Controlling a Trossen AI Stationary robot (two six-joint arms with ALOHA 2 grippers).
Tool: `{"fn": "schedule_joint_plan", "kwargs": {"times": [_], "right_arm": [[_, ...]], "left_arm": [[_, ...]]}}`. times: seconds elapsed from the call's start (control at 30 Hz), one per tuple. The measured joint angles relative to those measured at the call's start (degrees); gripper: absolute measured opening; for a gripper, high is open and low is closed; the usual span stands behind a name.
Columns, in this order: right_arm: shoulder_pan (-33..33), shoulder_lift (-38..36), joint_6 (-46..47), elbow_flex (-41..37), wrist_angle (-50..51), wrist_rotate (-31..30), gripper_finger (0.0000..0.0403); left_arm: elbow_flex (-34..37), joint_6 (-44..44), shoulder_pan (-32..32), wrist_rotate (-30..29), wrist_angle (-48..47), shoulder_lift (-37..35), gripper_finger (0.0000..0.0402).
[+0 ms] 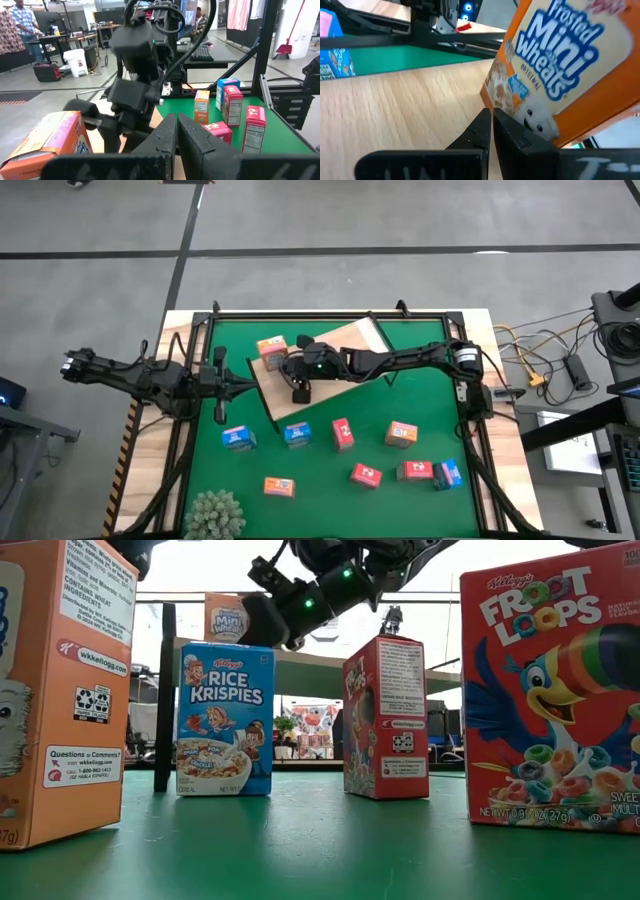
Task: Stack cereal on shelf
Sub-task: Put the top middle orange cereal box on the shelf, then put the top left red cereal box on the shelf
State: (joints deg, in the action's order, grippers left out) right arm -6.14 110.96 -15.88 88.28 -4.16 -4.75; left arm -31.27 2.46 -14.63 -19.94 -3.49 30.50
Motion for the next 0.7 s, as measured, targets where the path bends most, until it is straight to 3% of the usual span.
{"fn": "schedule_joint_plan", "kwargs": {"times": [0.7], "right_arm": [[1.34, -0.54, 1.83, 0.16, 1.39, 0.24, 0.0009]], "left_arm": [[0.0, 1.05, 0.0, 0.0, 0.11, -0.11, 0.0]]}}
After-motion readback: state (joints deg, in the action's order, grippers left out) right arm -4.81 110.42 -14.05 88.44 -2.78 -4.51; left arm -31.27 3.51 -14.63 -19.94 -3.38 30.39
